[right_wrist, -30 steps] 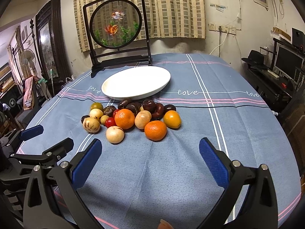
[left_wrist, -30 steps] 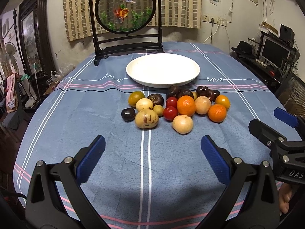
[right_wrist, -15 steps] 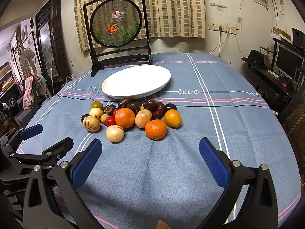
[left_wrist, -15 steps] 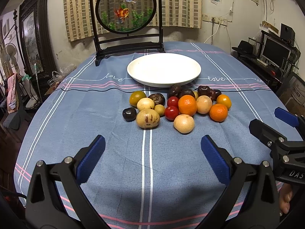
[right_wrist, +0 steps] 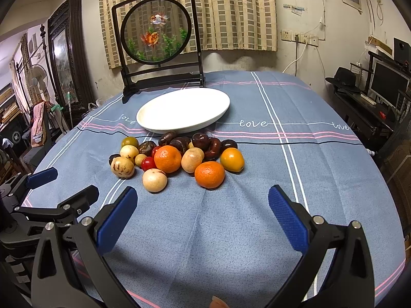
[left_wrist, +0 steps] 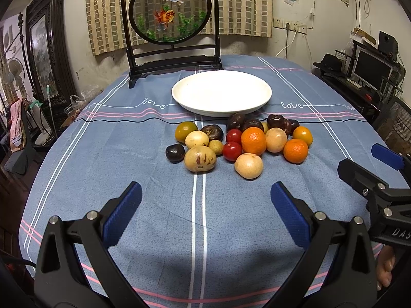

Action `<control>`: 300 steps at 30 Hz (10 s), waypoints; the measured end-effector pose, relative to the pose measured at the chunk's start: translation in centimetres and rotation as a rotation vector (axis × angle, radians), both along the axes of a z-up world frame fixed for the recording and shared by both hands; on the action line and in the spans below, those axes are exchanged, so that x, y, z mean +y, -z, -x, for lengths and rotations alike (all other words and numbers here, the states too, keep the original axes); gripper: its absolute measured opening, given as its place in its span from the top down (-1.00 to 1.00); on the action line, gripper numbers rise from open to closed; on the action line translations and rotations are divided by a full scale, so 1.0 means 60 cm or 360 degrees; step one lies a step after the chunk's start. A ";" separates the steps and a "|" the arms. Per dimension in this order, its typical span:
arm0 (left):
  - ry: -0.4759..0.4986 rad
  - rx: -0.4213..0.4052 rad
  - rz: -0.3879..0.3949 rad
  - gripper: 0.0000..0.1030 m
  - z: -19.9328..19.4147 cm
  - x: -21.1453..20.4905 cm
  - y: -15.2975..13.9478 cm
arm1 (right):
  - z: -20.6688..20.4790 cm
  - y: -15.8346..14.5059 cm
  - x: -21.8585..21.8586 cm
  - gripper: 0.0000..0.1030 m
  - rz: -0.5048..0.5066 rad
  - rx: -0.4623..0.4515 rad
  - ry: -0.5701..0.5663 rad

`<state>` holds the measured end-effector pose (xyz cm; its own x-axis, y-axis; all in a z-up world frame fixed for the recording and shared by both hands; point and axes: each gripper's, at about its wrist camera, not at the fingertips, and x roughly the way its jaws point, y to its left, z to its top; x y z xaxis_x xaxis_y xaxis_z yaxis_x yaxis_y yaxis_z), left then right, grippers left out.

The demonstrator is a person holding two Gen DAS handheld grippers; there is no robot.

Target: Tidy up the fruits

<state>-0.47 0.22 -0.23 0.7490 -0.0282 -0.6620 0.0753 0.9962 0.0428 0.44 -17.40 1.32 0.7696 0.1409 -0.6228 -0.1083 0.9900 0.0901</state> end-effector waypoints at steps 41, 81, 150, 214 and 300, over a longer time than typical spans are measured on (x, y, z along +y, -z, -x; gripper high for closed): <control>0.0282 0.0208 0.0074 -0.96 -0.145 0.060 0.065 | -0.118 0.057 -0.048 -0.97 0.0001 0.0272 -0.0406; 0.0438 0.0389 0.0376 0.11 -0.219 0.061 0.113 | -0.184 0.111 -0.074 -0.72 -0.0195 0.0404 -0.0529; 0.0100 0.0188 0.0345 -0.53 -0.363 0.117 0.038 | -0.329 0.001 -0.071 -0.32 -0.0236 0.0038 -0.0266; 0.0187 0.0266 0.0135 0.23 -0.365 0.113 0.113 | -0.264 0.044 -0.120 -0.82 -0.0370 0.0175 -0.0162; -0.0023 0.0054 0.0185 -0.79 -0.303 0.117 0.052 | -0.255 0.012 -0.147 -0.97 -0.0548 -0.0016 -0.0060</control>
<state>17.72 7.23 -3.33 0.7270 -0.0959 -0.6800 0.0604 0.9953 -0.0757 15.75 -26.21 0.63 0.7658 0.3696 -0.5263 -0.1466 0.8971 0.4167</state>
